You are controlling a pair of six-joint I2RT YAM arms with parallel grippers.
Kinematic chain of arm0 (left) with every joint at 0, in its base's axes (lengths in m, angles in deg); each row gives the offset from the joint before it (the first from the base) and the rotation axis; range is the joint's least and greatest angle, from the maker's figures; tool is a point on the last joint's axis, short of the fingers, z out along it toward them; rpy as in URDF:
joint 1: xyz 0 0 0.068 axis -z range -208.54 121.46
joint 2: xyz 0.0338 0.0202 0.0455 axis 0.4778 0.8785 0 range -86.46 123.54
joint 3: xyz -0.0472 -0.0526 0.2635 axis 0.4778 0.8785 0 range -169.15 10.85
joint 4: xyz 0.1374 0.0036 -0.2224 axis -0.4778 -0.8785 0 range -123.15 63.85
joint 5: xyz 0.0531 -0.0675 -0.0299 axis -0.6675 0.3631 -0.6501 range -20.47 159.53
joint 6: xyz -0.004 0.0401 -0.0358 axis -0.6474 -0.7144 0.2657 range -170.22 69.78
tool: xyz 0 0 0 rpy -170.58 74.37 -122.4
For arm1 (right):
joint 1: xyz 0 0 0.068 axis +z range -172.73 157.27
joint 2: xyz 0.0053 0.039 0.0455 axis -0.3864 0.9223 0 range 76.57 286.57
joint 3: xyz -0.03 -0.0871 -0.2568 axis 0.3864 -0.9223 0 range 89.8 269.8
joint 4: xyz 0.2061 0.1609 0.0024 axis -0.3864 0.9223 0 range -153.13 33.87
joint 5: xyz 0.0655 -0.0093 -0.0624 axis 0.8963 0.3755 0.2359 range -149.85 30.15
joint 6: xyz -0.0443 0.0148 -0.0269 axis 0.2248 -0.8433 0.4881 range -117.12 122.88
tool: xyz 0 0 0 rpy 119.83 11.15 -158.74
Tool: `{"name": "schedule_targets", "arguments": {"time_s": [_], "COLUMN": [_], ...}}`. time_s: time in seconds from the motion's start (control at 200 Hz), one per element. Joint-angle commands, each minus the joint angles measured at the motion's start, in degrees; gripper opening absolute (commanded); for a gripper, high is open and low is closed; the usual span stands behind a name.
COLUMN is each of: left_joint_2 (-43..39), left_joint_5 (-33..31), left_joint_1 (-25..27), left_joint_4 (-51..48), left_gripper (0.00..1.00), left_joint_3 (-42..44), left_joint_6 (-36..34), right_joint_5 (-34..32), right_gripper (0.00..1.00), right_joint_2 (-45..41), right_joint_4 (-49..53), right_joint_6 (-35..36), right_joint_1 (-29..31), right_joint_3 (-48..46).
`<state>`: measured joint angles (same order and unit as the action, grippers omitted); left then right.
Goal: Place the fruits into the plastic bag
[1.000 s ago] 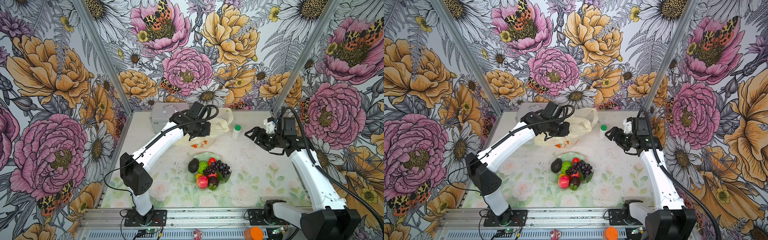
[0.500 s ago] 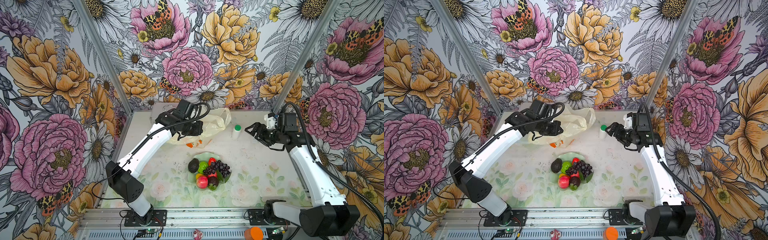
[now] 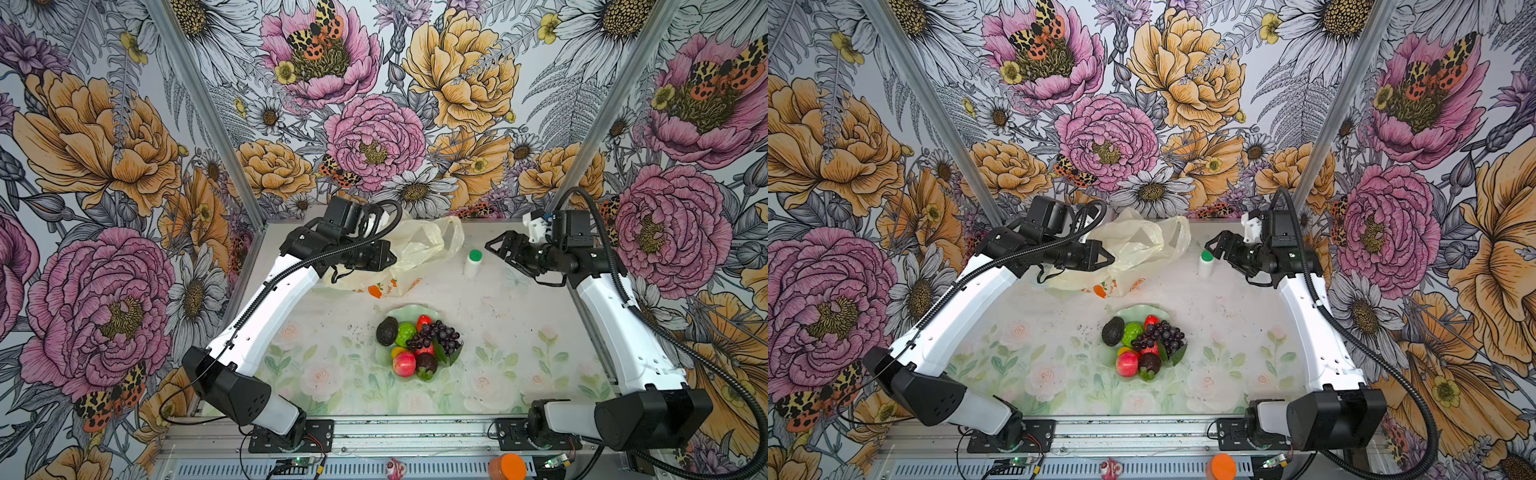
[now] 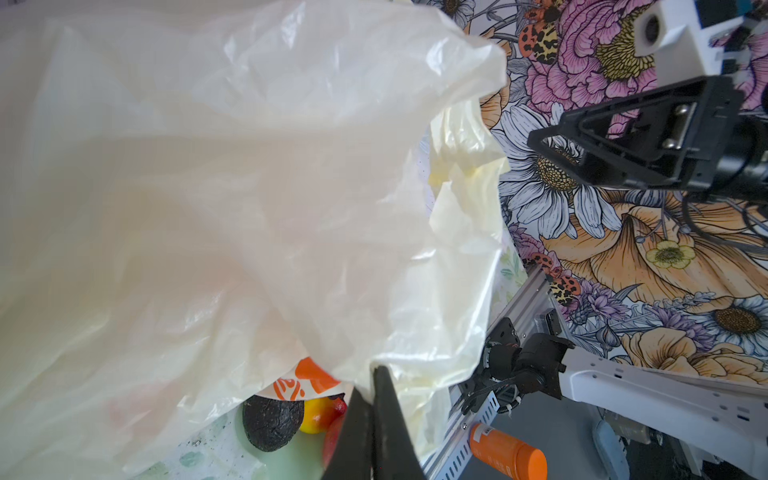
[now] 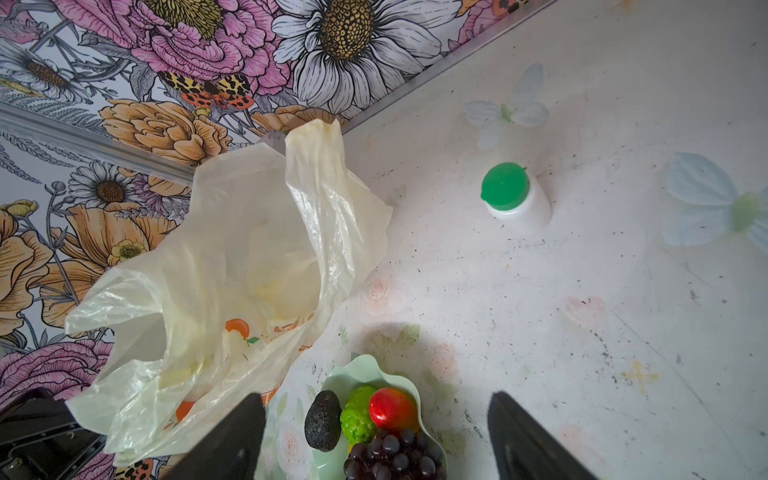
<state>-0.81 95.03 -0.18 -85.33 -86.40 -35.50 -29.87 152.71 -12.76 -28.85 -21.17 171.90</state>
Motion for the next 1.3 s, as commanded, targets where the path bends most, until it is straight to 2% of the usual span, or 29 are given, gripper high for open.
{"name": "schedule_targets", "arguments": {"time_s": [0.0, 0.475, 0.996, 1.201, 1.296], "left_joint_2": [-1.9, -4.0, -5.0, -5.6, -5.9], "left_joint_5": [3.6, 6.7, 7.2, 7.4, 7.5], "left_joint_1": [-0.7, -0.9, -0.9, -0.9, -1.0], "left_joint_4": [0.4, 0.4, 0.4, 0.4, 0.4], "left_gripper": [0.00, 0.00, 0.00, 0.00, 0.00], "left_joint_3": [1.1, 3.1, 4.6, 5.4, 5.9], "left_joint_6": [-2.4, -4.2, -4.4, -4.3, -4.3], "right_joint_5": [1.1, 1.0, 2.2, 1.3, 1.2], "right_gripper": [0.87, 0.88, 0.87, 0.85, 0.79], "right_joint_2": [1.9, 11.1, 22.4, 25.4, 26.8], "right_joint_4": [-0.5, -0.5, -0.4, -0.4, -0.4], "right_joint_6": [2.0, 4.7, 6.4, 6.6, 6.7], "right_joint_1": [1.2, 5.1, 7.9, 9.2, 9.5], "right_joint_3": [3.3, 10.1, 16.5, 17.6, 18.2]}}
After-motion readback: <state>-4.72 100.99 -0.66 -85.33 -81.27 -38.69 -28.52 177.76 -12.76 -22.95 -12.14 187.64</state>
